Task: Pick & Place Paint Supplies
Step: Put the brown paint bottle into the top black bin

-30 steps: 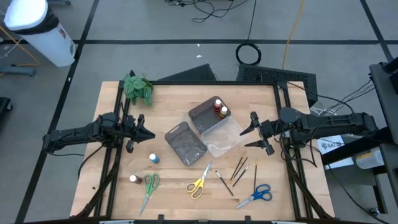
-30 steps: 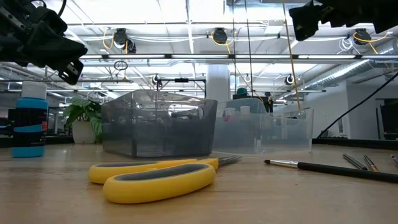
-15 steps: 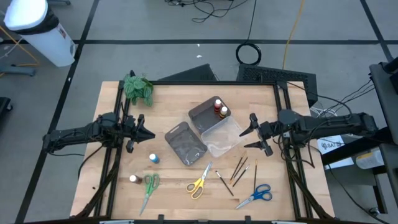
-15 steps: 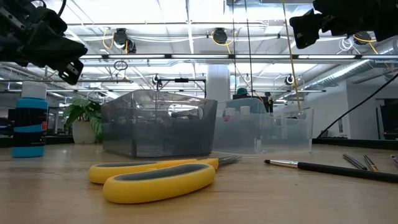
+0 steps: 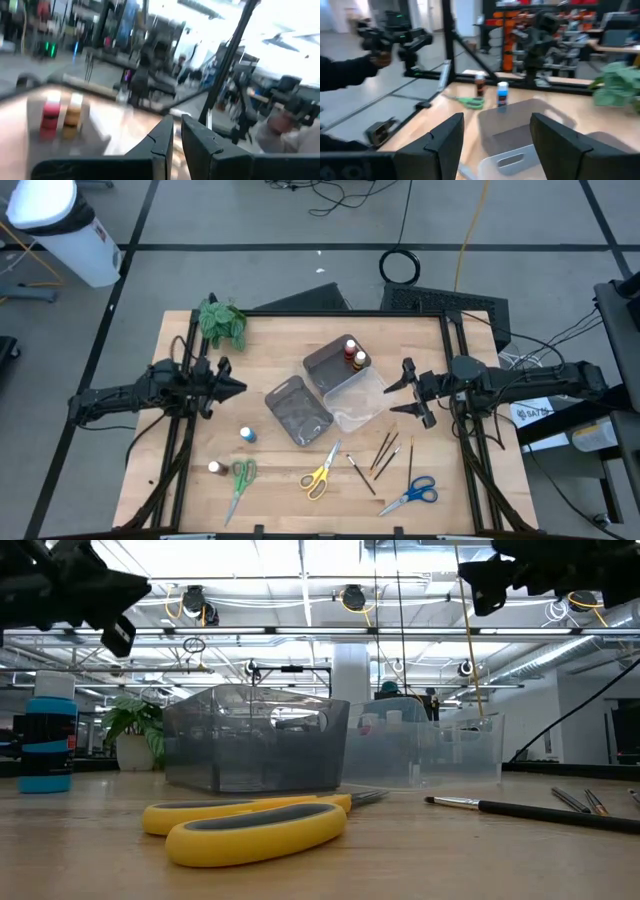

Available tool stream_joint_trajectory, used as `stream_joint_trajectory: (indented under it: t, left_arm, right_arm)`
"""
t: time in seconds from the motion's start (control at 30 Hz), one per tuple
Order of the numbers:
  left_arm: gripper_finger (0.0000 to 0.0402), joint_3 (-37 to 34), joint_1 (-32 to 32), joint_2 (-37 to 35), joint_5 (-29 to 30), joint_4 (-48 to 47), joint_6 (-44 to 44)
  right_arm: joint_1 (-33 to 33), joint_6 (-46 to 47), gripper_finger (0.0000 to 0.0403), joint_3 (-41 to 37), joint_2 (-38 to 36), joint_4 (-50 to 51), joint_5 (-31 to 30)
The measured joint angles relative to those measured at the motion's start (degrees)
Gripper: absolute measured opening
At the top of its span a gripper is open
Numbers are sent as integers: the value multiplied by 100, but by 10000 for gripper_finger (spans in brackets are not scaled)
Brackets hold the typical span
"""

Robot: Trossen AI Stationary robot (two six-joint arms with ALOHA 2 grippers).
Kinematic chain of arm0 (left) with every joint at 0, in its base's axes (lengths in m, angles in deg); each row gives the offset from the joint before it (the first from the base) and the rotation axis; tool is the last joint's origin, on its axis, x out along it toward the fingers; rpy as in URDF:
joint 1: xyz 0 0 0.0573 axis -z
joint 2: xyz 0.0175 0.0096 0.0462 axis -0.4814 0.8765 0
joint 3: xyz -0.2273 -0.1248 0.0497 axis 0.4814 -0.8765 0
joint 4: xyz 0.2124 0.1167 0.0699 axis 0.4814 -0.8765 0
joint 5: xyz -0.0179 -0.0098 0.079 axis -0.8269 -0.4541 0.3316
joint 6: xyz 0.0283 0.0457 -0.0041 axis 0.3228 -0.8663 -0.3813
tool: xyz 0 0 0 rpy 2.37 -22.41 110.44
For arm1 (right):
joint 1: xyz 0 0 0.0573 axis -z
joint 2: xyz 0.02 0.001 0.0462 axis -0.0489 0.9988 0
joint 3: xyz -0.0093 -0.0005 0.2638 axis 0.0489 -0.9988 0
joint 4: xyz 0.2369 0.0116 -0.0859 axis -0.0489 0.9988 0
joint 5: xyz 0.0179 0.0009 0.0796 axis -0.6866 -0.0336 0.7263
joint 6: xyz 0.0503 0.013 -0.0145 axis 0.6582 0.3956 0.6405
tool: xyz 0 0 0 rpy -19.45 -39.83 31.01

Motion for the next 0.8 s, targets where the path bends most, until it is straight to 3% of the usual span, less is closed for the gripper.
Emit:
stream_joint_trajectory:
  t: [0.13, 0.23, 0.37, 0.47, 0.6, 0.8]
  left_arm:
    - [47, 9, 0, -4, 359, 380, 196]
    - [47, 14, 12, 1, 667, 456, 897]
    - [47, 511, 166, 343, 708, 18, 856]
    - [47, 1365, 483, 1009, 1272, -399, 728]
    - [47, 3001, 1037, 2309, 1612, -1350, 923]
    - [77, 5663, 1753, 4385, 2183, -4907, 1107]
  right_arm:
    - [4, -113, 212, 0, 2, -232, -402]
    - [6, -114, 212, 0, 2, -466, -425]
    - [6, -73, 212, 0, 0, -684, -409]
    - [6, -61, 212, 0, 2, -702, -408]
    - [6, -130, 212, 0, 2, -723, -408]
    - [6, -26, 212, 0, 0, -551, -408]
